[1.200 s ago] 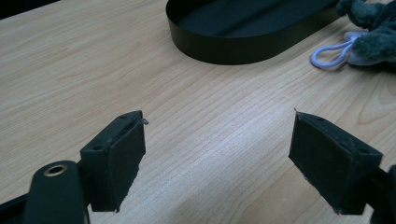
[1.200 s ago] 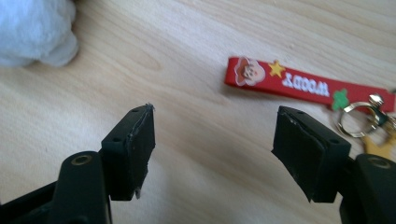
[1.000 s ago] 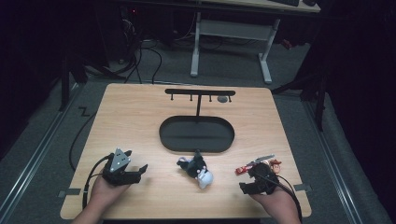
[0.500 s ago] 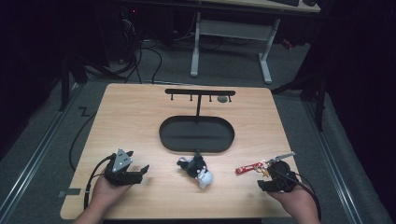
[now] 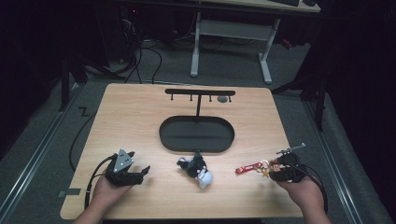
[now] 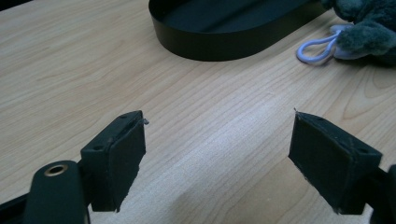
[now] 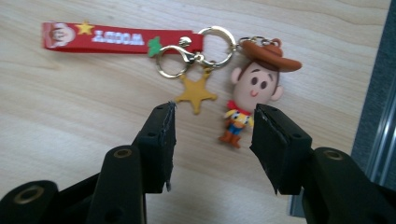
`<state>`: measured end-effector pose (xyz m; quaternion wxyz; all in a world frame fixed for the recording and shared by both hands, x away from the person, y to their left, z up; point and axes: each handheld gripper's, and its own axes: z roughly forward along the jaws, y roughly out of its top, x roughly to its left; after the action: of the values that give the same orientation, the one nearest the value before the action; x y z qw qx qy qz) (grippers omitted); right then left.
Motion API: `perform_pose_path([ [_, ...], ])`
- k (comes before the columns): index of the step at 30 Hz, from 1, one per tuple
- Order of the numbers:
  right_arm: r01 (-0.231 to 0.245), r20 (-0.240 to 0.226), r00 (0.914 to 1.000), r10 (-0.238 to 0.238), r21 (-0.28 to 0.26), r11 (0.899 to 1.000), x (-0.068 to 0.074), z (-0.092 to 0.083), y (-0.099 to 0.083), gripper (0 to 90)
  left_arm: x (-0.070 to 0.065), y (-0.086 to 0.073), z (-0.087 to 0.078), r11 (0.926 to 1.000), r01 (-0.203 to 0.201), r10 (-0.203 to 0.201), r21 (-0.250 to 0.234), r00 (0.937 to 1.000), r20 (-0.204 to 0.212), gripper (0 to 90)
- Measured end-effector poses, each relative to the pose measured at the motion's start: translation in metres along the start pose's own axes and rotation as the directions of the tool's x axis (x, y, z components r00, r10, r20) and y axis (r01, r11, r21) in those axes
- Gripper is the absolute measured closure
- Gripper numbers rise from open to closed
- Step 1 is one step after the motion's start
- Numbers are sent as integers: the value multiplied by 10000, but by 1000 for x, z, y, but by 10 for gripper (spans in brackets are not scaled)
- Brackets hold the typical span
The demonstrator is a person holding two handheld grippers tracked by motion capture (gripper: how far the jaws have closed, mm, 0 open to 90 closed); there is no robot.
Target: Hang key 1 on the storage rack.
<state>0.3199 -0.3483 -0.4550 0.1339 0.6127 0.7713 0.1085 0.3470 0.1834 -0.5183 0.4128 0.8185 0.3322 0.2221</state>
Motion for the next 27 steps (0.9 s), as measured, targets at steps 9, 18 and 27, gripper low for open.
perform_pose_path([
  [9, -275, -27, 9996, 276, 219, 9994, -5, 9, 18, 498, 0, 0, -1, 10000, 8, -8, -29, 10000, 39, 191],
  [18, -435, 228, 9989, 418, 795, 9959, -6, 25, 24, 499, 0, -2, -3, 10000, 57, -57, 64, 10000, -18, 192],
  [27, -688, 158, 9976, 677, 870, 9938, -11, 27, 27, 527, 1, -3, -4, 9997, 224, -224, 28, 9997, 7, 192],
])
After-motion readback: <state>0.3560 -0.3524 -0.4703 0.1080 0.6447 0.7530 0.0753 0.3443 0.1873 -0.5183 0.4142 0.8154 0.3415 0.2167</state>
